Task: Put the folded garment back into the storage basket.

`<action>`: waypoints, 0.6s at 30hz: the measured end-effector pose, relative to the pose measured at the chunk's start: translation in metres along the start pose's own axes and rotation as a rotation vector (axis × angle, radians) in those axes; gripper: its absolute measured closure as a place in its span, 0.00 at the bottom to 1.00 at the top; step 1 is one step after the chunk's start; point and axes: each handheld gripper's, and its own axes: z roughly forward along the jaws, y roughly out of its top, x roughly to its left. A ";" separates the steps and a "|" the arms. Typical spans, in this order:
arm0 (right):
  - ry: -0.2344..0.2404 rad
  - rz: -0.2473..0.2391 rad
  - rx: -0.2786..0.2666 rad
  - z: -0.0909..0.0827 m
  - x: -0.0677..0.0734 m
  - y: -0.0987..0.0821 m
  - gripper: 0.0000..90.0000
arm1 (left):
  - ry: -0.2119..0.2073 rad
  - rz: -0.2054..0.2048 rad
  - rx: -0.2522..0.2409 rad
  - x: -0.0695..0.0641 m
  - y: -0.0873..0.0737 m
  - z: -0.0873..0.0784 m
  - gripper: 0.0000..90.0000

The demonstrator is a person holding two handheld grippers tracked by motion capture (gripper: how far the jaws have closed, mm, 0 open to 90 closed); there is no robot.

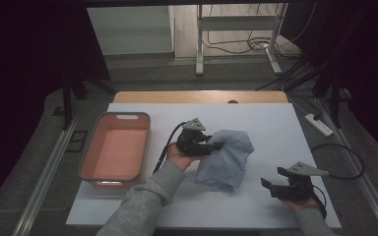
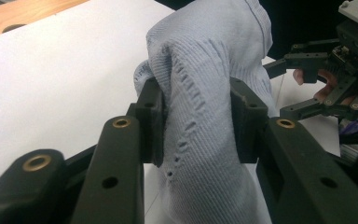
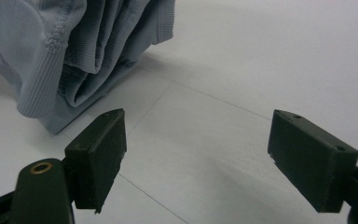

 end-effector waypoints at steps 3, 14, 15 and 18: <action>0.000 0.000 0.000 0.000 0.000 0.000 0.22 | -0.003 -0.001 -0.007 -0.001 0.000 -0.002 0.69; -0.002 -0.002 0.002 0.000 0.000 0.000 0.22 | 0.000 -0.004 -0.014 -0.001 0.000 -0.005 0.69; -0.003 -0.002 0.002 0.000 0.000 0.000 0.22 | 0.000 -0.004 -0.016 -0.001 0.000 -0.005 0.69; -0.005 -0.003 0.002 0.001 0.000 0.000 0.22 | 0.000 -0.007 -0.019 -0.001 0.000 -0.006 0.70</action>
